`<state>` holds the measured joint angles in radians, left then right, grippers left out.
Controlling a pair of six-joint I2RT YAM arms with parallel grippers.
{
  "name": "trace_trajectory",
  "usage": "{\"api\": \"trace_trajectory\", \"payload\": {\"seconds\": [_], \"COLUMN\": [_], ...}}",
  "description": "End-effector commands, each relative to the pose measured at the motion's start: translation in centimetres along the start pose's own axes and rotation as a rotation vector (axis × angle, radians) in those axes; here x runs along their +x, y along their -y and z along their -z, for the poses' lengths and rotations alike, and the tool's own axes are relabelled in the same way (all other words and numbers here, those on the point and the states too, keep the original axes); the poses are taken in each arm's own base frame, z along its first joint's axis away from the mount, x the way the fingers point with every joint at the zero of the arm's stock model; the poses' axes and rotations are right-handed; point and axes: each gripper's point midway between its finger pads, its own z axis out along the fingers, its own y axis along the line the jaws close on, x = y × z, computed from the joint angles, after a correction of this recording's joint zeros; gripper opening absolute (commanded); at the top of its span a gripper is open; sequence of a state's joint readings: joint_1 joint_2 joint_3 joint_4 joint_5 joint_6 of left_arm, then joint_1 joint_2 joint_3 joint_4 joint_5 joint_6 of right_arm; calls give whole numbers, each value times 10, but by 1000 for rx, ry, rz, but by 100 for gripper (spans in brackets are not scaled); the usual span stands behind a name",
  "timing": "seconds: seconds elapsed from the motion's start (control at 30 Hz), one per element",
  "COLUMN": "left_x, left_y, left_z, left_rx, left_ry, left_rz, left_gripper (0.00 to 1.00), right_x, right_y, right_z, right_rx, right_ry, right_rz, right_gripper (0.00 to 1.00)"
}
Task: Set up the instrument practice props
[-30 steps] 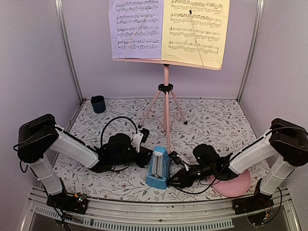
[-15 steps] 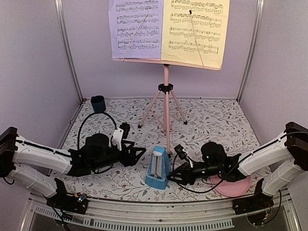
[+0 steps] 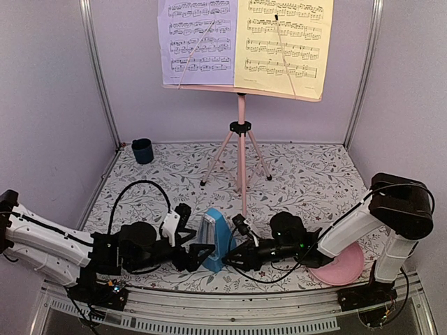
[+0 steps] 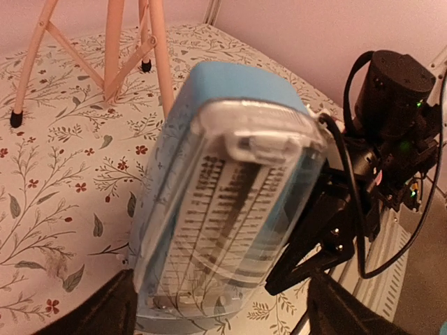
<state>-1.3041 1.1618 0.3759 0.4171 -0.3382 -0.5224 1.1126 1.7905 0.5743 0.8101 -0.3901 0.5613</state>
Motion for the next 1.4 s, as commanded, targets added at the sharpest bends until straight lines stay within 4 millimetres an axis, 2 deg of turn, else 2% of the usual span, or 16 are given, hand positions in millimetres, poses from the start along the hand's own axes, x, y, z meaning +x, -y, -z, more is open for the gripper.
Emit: {"api": "trace_trajectory", "payload": {"seconds": [0.0,0.17,0.33,0.43,0.67,0.9,1.1,1.37], "left_x": [5,-4,-13,-20,-22,-29,-25,-14], "left_y": [7,-6,-18,-14,-7,-26,-31,-29], "left_z": [-1,-5,-4,-6,-25,-37,-52,-70], "left_rx": [-77,-200,-222,-161,-105,-180,-190,-178], "left_ry": [7,47,43,39,9,32,33,16], "left_rz": [-28,-39,-65,-104,-159,-109,-130,-167], "left_gripper": [98,99,100,99,99,96,92,80], "right_x": [-19,-13,-11,-14,-29,-47,-55,-63], "right_y": [-11,-11,-8,-2,20,36,38,26], "right_z": [-2,20,47,55,74,104,126,130], "right_rx": [-51,-26,39,93,258,409,462,434], "right_ry": [94,119,148,162,253,380,453,461], "right_rz": [-5,-5,4,14,31,53,66,137], "right_gripper": [37,41,54,62,80,100,99,99]}}
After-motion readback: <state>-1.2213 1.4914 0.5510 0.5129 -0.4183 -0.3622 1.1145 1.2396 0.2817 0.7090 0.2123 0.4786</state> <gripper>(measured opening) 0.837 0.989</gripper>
